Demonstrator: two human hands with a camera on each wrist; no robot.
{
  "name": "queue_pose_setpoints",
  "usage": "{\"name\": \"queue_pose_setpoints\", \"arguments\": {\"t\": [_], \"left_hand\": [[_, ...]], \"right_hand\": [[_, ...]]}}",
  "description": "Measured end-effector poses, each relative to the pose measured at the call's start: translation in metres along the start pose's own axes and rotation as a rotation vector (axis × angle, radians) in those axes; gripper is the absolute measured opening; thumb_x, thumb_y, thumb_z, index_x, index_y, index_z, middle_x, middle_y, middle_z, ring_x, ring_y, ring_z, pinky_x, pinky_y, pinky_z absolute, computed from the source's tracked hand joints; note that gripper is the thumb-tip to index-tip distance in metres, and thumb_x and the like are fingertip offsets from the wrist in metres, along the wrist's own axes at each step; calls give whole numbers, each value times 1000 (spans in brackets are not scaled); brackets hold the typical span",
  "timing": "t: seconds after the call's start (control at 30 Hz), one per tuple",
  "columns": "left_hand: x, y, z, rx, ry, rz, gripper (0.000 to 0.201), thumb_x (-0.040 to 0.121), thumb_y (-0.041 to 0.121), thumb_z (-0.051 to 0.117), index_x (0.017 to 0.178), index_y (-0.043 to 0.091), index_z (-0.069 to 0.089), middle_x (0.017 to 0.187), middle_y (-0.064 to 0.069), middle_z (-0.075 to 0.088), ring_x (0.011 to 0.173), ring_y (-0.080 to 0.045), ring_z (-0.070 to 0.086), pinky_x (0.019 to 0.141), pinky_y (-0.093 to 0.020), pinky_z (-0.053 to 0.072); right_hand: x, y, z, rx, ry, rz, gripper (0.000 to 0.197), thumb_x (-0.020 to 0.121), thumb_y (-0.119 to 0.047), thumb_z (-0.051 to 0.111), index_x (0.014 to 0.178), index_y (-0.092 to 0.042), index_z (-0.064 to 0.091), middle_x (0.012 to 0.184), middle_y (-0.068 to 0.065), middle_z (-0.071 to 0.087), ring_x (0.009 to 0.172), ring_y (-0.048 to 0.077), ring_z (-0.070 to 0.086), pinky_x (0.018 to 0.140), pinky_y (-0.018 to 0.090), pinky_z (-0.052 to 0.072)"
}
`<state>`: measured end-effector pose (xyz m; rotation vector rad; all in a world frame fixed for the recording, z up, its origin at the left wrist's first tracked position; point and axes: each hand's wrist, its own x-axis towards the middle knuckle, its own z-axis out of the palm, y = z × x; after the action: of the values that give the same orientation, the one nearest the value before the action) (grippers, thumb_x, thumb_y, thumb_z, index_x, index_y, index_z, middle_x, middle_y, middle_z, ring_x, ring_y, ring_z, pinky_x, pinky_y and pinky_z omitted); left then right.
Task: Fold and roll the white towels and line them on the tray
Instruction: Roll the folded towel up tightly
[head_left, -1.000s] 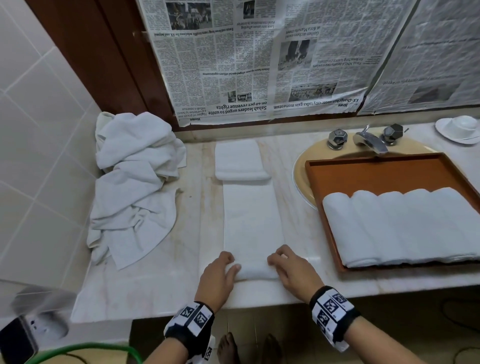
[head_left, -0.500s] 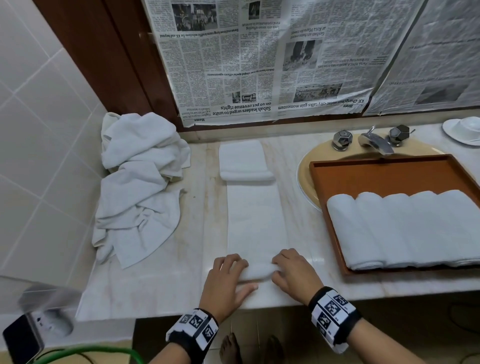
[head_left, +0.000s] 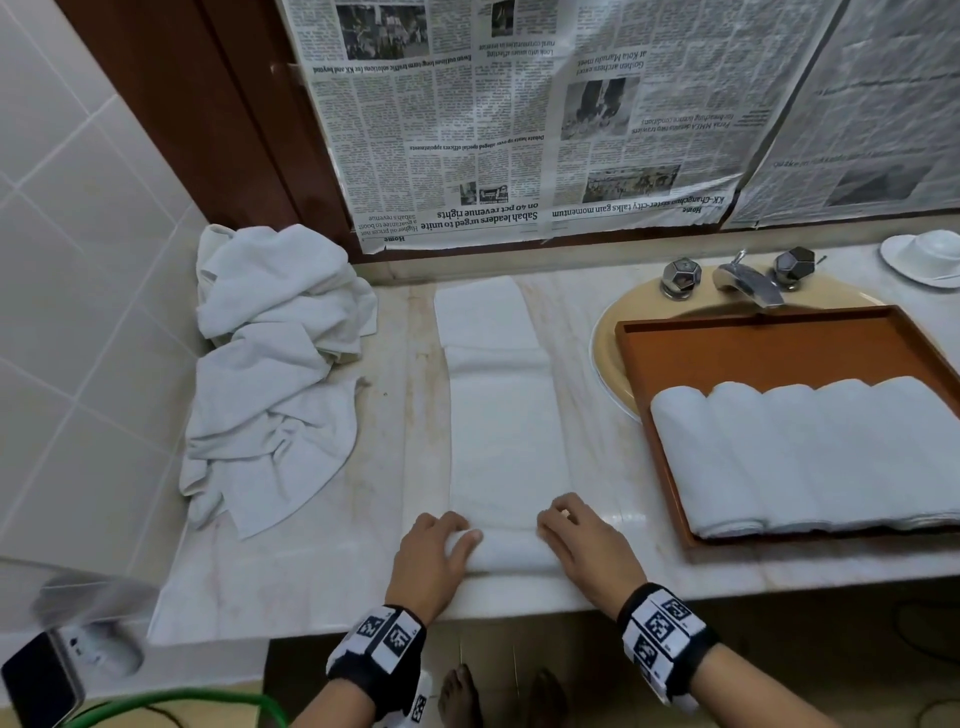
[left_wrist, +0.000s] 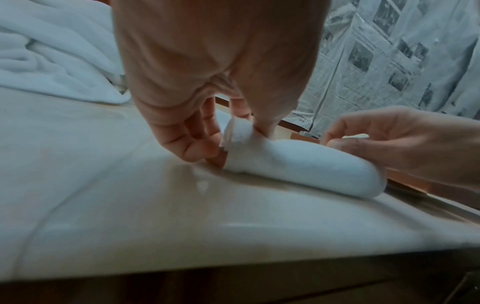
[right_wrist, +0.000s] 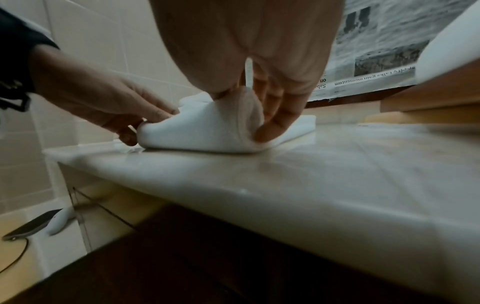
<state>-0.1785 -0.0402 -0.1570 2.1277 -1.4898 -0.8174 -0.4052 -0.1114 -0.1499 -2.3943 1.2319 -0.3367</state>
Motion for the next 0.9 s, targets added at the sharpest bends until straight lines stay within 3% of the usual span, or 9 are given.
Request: {"name": "queue_pose_setpoints", "arguments": {"t": [0.1, 0.2, 0.3, 0.4, 0.47, 0.53, 0.73, 0.83, 0.9], "left_hand": [[2, 2, -1, 11, -32, -68, 25, 94, 52, 55, 100, 29, 63, 94, 6, 58, 89, -12, 54, 74, -25, 35], [-1, 3, -1, 23, -27, -105, 28, 93, 55, 54, 98, 28, 61, 99, 8, 58, 93, -12, 54, 74, -26, 38], [-9, 4, 3, 105, 70, 71, 30, 95, 52, 49, 115, 32, 60, 120, 12, 50, 105, -13, 48, 83, -29, 46], [-19, 0, 9, 193, 9, 220, 53, 94, 65, 27, 127, 38, 59, 134, 17, 48, 118, -13, 45, 89, -31, 45], [-23, -2, 9, 245, -17, 188, 73, 87, 80, 12, 130, 41, 56, 134, 21, 47, 119, -11, 43, 90, -30, 44], [-23, -1, 6, 281, -17, 175, 81, 82, 87, 9, 130, 41, 55, 130, 22, 48, 116, -11, 44, 88, -30, 45], [-16, -6, 6, 108, -57, 155, 56, 88, 73, 47, 127, 34, 54, 119, 13, 54, 107, -14, 47, 92, -34, 45], [-10, -11, 6, 10, -47, 129, 55, 87, 74, 40, 123, 35, 56, 114, 11, 58, 104, -15, 52, 92, -31, 42], [-7, -11, 7, -9, -27, 136, 50, 88, 73, 36, 119, 38, 55, 108, 12, 60, 99, -12, 55, 88, -31, 42]], "right_hand": [[-10, 1, 0, -138, 5, -172, 23, 87, -42, 57, 100, -24, 61, 101, -4, 60, 83, 16, 58, 64, 30, 51], [-19, 2, 3, -162, -91, -193, 38, 71, -39, 74, 104, -23, 62, 103, -5, 60, 89, 15, 62, 68, 26, 54], [-16, 2, 2, -53, -128, -123, 34, 82, -34, 68, 112, -19, 64, 110, -3, 59, 100, 17, 58, 78, 27, 53], [-5, 0, -4, 54, -202, -11, 38, 92, -37, 55, 124, -18, 60, 121, -4, 53, 114, 15, 46, 91, 28, 44], [0, -3, -6, 73, -227, 24, 36, 92, -38, 53, 121, -18, 60, 118, -4, 51, 112, 13, 46, 91, 28, 43], [4, -2, -6, 94, -243, 44, 36, 92, -39, 53, 118, -15, 62, 117, -3, 51, 108, 15, 49, 90, 28, 43], [26, 4, -14, 280, -287, 220, 34, 94, -38, 56, 122, -18, 59, 116, 2, 64, 105, 19, 59, 91, 27, 42], [28, 4, -15, 312, -279, 226, 26, 95, -42, 53, 114, -25, 50, 98, 4, 65, 77, 16, 57, 79, 33, 47], [25, 3, -13, 197, -260, 172, 25, 98, -43, 47, 114, -24, 51, 103, 0, 59, 83, 16, 53, 79, 34, 45]]}}
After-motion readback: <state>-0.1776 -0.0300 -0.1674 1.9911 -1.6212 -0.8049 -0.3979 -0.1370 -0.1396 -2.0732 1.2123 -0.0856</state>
